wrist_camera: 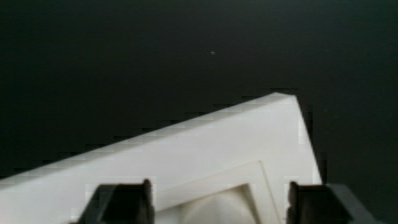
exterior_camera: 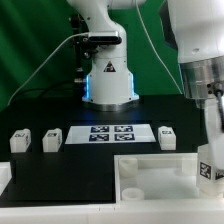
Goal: Assemble one leg
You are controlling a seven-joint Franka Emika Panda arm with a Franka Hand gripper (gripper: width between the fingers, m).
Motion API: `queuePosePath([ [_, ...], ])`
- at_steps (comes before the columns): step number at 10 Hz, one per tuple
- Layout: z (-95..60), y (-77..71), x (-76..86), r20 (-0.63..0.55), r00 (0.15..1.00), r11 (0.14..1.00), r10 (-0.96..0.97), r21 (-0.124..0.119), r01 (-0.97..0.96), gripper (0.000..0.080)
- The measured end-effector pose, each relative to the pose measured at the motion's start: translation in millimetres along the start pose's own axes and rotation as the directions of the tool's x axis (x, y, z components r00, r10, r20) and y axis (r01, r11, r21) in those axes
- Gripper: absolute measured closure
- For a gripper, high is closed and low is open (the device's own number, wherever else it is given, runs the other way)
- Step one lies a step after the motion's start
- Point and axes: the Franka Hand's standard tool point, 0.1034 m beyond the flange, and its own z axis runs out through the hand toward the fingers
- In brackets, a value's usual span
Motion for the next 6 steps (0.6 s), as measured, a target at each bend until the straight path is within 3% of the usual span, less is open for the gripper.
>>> queuePosePath([
  [1, 0.1, 0.2, -0.1, 0.000, 1.000, 1.000, -0.005, 0.000, 0.005, 0.0425],
  [2, 0.3, 0.3, 0.0, 0.000, 1.000, 1.000, -0.005, -0.001, 0.005, 0.0276],
  [3, 0.4, 0.5, 0.0, 0.000, 1.000, 1.000, -0.008, -0.001, 0.008, 0.0186],
  [4, 0.8, 3.4, 0.9, -0.002, 0.998, 0.998, -0.059, -0.008, 0.059, 0.0186],
  [6, -2.6, 17.9, 8.3, -0.001, 0.985, 0.984, -0.170, -0.048, 0.170, 0.0157],
])
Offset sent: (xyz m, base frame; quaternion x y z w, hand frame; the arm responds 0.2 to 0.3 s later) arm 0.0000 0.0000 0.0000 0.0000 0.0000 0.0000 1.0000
